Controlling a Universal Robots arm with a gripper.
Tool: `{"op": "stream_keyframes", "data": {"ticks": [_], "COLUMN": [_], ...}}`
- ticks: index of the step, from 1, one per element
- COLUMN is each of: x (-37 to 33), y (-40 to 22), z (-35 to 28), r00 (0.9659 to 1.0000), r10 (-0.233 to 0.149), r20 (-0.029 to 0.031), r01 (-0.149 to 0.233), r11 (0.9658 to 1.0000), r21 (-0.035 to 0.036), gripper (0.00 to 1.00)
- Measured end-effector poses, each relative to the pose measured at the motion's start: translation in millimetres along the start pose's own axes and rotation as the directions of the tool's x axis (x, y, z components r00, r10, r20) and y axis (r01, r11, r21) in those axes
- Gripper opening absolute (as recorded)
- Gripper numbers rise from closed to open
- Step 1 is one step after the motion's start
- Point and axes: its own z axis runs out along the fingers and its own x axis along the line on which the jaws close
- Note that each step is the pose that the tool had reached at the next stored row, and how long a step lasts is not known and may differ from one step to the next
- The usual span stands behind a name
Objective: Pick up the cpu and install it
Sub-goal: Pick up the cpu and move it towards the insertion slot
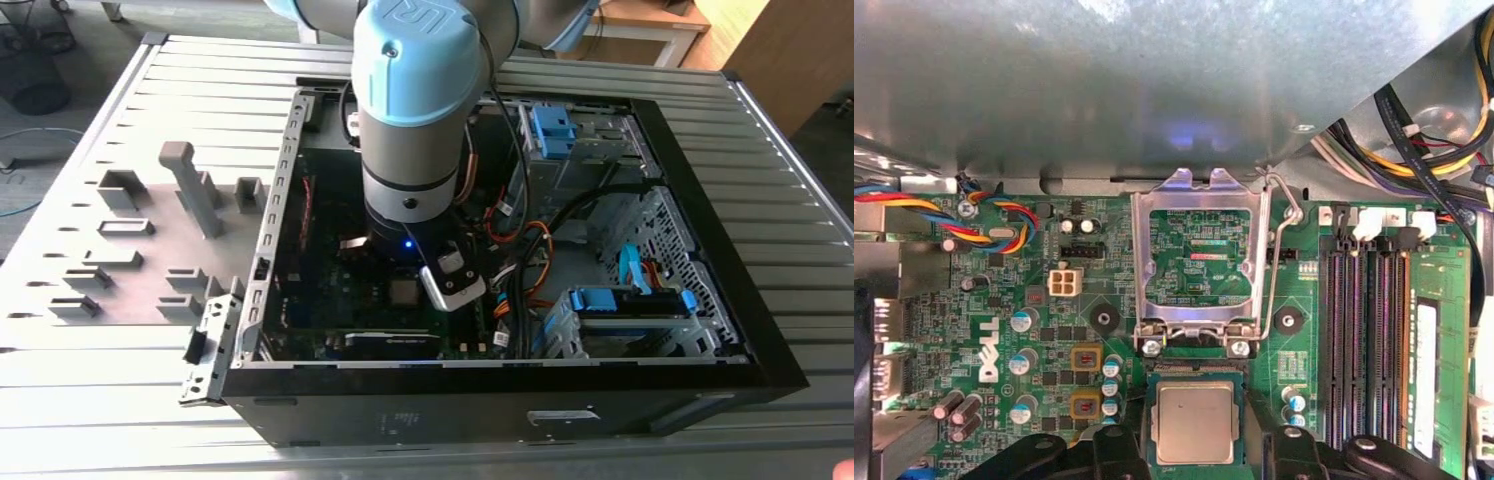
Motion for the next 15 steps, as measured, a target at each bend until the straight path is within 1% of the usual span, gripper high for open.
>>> {"op": "stream_keyframes", "data": {"ticks": [4, 8, 15], "x": [-0.1, 0.0, -0.1], "y": [0.1, 0.0, 0.1], "z": [0.0, 1.6, 2.6], "r00": [1.0, 1.0, 1.0], "r10": [0.0, 0.0, 0.0], "r20": [-0.0002, -0.0006, -0.0001], "r01": [0.0, 0.0, 0.0], "r11": [1.0, 1.0, 1.0], "r21": [0.0003, 0.001, 0.0003], "gripper": [0.47, 0.47, 0.47]}}
